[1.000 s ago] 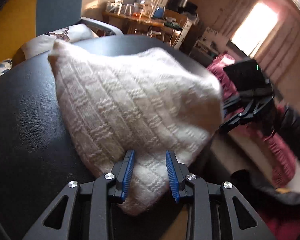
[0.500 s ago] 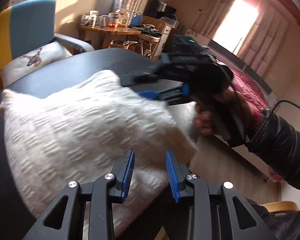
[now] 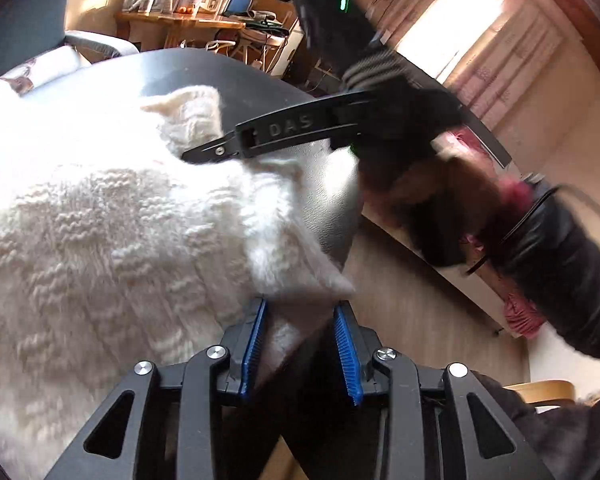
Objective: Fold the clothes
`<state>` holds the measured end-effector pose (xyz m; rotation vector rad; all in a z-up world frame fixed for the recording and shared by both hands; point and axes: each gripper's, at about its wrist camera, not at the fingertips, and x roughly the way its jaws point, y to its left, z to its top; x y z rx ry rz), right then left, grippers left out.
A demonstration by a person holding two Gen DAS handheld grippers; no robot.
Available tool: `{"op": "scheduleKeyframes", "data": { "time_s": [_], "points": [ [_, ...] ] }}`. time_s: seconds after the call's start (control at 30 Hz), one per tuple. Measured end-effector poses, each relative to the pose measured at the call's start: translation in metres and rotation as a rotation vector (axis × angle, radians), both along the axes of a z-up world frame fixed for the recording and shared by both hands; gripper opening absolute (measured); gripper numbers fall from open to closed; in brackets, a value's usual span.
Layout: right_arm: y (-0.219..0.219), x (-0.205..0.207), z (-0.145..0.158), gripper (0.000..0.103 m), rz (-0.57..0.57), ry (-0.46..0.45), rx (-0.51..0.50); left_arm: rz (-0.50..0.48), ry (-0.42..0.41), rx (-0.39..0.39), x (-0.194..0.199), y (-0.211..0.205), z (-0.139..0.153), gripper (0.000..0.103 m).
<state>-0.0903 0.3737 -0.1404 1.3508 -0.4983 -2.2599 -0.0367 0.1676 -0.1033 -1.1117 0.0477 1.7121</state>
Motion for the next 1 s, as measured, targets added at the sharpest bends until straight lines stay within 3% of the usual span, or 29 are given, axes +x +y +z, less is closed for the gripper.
{"op": "scheduleKeyframes", "data": {
  "time_s": [0.13, 0.3, 0.37, 0.57, 0.77, 0.9, 1.0],
  "points": [
    [0.019, 0.006, -0.016, 0.015, -0.042, 0.017, -0.143, 0.061, -0.032, 0.136, -0.010, -0.016, 0.028, 0.036],
    [0.023, 0.008, -0.016, 0.017, -0.044, 0.027, -0.166, 0.130, -0.102, 0.214, -0.036, -0.005, 0.033, 0.038],
    [0.022, 0.007, -0.013, 0.018, -0.024, 0.029, -0.149, 0.093, -0.118, 0.194, -0.042, 0.017, 0.027, 0.038],
    [0.016, -0.010, -0.006, 0.020, 0.055, 0.004, -0.110, -0.062, -0.051, -0.032, -0.022, 0.096, -0.022, 0.041],
    [0.021, -0.009, 0.009, 0.024, 0.044, -0.009, -0.082, -0.077, -0.013, 0.016, -0.010, 0.092, 0.010, 0.041],
    [0.031, 0.015, 0.055, 0.025, 0.006, 0.155, 0.053, 0.006, 0.003, 0.090, -0.009, 0.046, 0.041, 0.043],
    [0.020, 0.036, 0.091, 0.025, 0.042, 0.305, 0.125, 0.143, 0.053, 0.098, -0.016, 0.002, 0.056, 0.047]
  ]
}}
